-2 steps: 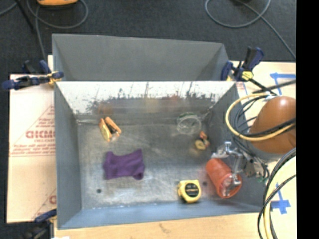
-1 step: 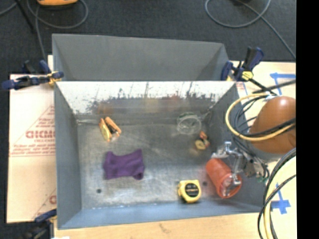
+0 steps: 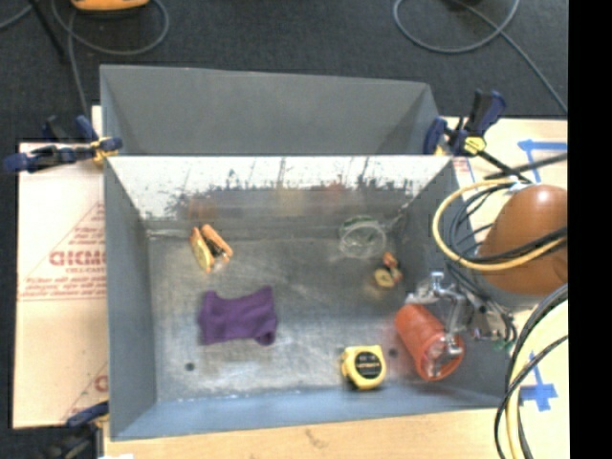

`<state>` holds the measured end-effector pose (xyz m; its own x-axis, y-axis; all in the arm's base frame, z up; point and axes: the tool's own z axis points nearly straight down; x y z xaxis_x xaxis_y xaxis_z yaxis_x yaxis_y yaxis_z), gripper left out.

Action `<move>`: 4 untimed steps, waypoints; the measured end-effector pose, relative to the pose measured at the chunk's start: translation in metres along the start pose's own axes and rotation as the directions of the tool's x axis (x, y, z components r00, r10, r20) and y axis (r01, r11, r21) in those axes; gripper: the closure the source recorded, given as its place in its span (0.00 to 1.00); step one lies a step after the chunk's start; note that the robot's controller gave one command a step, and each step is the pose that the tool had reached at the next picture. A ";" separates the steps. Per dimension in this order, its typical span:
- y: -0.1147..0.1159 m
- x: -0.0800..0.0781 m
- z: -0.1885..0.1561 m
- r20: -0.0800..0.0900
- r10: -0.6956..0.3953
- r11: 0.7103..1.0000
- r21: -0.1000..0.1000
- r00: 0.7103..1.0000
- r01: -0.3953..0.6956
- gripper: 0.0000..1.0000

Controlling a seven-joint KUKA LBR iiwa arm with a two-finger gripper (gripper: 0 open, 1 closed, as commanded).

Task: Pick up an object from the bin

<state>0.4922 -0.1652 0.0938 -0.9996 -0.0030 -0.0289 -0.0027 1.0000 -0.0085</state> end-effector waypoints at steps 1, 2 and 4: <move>0.000 0.000 0.000 0.000 -0.001 1.000 0.000 1.000 0.001 1.00; 0.000 0.000 0.000 0.000 -0.001 1.000 0.000 1.000 0.001 1.00; 0.000 0.000 0.000 0.000 -0.001 1.000 0.000 1.000 0.001 1.00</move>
Offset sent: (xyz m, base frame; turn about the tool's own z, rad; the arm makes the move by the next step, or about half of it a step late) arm 0.0001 0.0000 0.0000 0.0001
